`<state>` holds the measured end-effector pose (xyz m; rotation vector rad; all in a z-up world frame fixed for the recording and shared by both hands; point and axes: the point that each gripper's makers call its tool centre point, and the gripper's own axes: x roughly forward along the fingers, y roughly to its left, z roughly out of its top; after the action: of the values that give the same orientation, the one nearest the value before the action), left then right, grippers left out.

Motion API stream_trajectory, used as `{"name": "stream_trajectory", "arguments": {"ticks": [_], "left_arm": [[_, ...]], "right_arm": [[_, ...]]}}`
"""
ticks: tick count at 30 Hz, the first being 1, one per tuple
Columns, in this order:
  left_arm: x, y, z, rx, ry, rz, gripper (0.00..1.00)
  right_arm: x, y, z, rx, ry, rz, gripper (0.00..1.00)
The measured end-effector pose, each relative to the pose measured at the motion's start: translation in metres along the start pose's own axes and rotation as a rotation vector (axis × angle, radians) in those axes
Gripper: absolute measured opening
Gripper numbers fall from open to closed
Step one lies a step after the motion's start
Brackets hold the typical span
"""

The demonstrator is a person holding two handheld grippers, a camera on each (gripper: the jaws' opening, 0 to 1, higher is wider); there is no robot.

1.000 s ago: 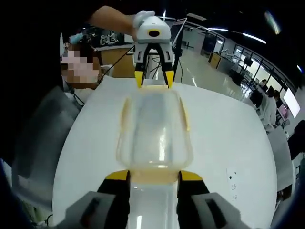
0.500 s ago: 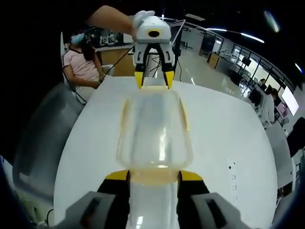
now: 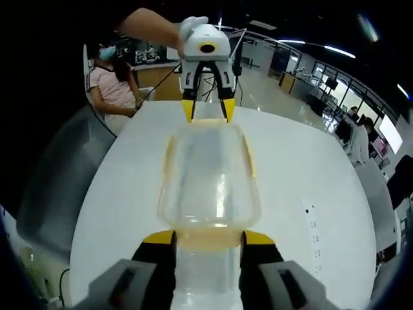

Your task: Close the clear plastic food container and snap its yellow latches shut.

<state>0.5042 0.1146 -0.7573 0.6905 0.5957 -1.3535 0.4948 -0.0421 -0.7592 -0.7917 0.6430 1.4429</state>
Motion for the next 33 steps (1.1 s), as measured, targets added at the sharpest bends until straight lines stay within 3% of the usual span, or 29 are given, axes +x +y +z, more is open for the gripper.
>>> {"name": "stream_trajectory", "arguments": {"ticks": [21,33], "left_arm": [[0.054,0.004,0.040,0.036,-0.006,-0.013,0.35],[0.069,0.000,0.051,0.033,-0.003,-0.006,0.35]], "right_arm": [[-0.027,-0.003,-0.059,0.031,0.041,-0.022,0.35],[-0.040,-0.002,-0.073,0.026,0.058,-0.020,0.35]]}}
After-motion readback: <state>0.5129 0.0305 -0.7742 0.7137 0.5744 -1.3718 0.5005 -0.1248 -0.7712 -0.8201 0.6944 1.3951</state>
